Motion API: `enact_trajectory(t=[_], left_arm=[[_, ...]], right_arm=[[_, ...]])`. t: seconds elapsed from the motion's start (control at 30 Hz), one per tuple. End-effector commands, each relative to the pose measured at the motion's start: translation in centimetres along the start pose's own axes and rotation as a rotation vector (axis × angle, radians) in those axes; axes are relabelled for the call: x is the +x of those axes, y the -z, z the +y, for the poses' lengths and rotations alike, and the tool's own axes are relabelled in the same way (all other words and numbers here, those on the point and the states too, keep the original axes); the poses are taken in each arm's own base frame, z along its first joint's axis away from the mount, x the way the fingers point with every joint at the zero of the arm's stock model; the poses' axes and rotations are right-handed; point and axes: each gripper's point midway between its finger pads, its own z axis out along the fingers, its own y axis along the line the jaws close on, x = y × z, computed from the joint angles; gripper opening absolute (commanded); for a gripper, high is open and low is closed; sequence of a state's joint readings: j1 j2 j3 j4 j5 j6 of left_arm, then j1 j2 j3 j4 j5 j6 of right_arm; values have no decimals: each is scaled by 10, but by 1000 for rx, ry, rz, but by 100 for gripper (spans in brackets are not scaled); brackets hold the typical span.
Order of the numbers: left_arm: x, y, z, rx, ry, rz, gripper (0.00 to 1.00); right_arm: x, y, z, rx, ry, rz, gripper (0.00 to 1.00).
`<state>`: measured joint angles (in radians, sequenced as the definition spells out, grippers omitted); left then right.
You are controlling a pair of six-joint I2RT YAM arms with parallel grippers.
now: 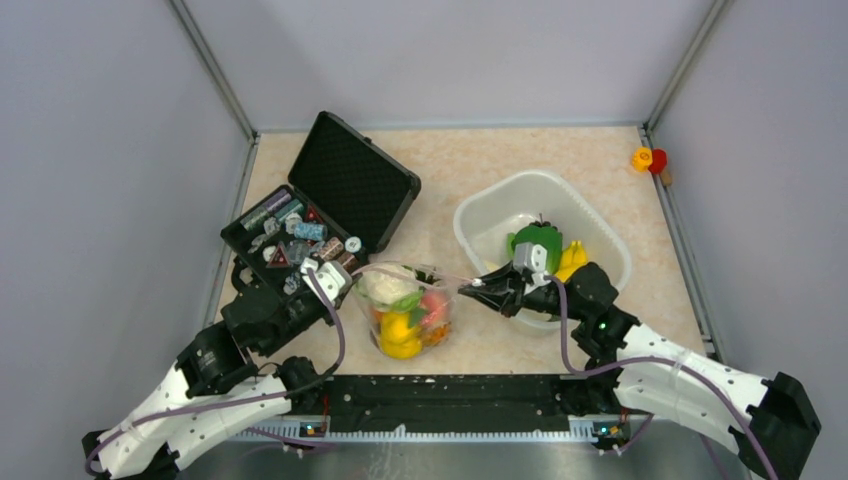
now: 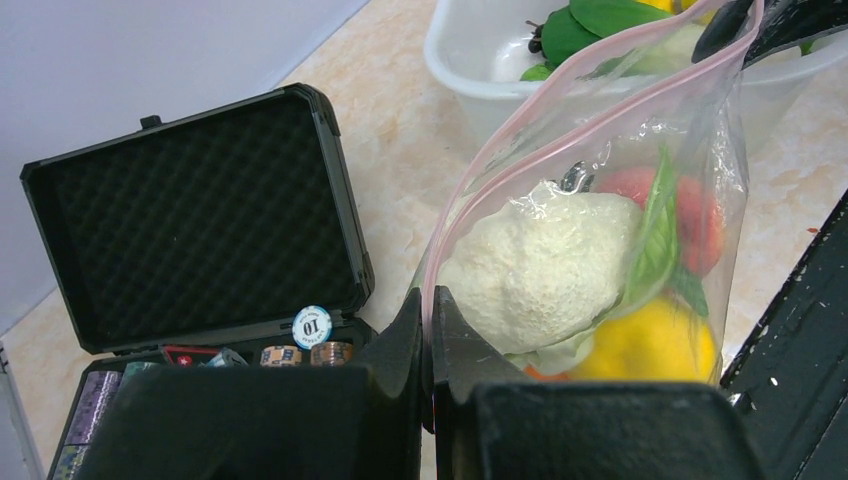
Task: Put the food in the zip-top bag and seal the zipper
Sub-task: Adjust the zipper food storage bag at the center of the board.
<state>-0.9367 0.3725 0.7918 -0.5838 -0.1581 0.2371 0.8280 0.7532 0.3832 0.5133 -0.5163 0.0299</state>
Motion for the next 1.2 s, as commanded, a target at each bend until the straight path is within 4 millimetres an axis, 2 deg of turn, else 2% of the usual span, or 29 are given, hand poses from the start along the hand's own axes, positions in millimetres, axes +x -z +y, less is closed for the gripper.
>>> enact_trajectory(t=[0.0, 0.2, 0.27, 0.37, 0.43, 0.5, 0.63, 0.73, 0.93, 0.97, 1.03, 1.17], left_arm=[[-25, 2, 16, -79, 22, -98, 0], [-26, 0, 14, -71, 23, -105, 0], [-27, -2, 13, -65, 23, -108, 0], [-27, -3, 13, -67, 24, -105, 0], [-26, -4, 13, -68, 23, -102, 0], [-27, -3, 13, -65, 23, -106, 0], [-28, -2, 14, -70, 22, -108, 0], [-28, -2, 15, -73, 24, -107, 0], [-27, -1, 16, -81, 26, -111, 0], [-27, -1, 16, -81, 26, -113, 6], [-29, 0, 19, -98, 36, -121, 46], [-47, 6, 18, -77, 44, -175, 74]], right_arm=[[-29, 2, 2, -9, 44, -116, 0], [-31, 1, 5, -30, 35, -125, 11], [-30, 0, 8, -52, 31, -123, 19], [-25, 0, 6, -39, 22, -115, 21], [-24, 0, 6, -36, 19, -121, 26], [-25, 0, 8, -48, 19, -129, 24], [-25, -2, 9, -61, 16, -130, 14], [-21, -4, 7, -55, 8, -121, 2], [-17, -5, 6, -53, 4, -111, 0], [-17, -5, 5, -49, 2, -111, 0], [-18, -6, -1, -17, -12, -110, 0], [-18, -9, -10, 33, -49, -93, 0]])
